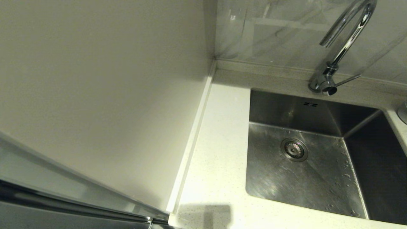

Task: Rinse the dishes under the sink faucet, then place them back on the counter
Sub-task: Put a bowl into the sink

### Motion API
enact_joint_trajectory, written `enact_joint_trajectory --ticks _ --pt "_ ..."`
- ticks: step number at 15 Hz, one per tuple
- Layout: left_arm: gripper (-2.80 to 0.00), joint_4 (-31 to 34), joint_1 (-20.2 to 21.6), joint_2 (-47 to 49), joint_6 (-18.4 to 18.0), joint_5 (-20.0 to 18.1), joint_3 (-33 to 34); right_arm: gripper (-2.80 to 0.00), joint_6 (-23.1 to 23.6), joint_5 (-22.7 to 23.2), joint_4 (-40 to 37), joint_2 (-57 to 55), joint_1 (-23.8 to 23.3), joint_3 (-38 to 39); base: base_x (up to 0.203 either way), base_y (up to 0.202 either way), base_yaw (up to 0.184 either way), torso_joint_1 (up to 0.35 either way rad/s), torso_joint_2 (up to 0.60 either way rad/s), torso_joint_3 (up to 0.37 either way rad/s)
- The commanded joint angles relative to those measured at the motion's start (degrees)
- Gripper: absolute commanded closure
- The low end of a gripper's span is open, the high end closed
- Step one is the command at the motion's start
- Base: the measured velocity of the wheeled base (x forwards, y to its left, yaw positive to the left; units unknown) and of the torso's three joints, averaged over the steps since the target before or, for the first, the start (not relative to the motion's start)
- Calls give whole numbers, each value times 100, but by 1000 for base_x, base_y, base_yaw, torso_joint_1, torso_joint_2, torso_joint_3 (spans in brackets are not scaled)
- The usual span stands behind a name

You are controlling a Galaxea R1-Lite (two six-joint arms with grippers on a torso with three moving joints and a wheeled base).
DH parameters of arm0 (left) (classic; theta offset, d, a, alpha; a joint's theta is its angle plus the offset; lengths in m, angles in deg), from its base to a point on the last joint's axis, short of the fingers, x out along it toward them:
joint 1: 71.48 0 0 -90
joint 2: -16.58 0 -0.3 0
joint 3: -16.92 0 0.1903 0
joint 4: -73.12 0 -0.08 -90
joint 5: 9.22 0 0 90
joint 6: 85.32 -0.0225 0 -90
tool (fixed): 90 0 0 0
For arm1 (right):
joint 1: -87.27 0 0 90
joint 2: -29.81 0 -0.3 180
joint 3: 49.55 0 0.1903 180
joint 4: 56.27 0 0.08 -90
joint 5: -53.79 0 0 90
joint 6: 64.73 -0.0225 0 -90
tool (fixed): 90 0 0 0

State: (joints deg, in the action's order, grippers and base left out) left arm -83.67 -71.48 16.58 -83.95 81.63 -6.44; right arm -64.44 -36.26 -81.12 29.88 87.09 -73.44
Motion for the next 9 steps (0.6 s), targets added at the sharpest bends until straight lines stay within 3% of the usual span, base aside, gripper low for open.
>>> enact_joint_trajectory --ticks 1,7,9 --pt "0 -2 -7 -18 4 3 0 0 15 5 -1 -7 1 0 0 0 0 0 0 0" --pt "0 -2 0 -18 4 3 0 0 -285 -178 -46 -4 1 -74 0 0 0 0 0 0" --pt "0 -2 0 -18 4 3 0 0 -304 -193 -185 -287 1 -568 0 0 0 0 0 0"
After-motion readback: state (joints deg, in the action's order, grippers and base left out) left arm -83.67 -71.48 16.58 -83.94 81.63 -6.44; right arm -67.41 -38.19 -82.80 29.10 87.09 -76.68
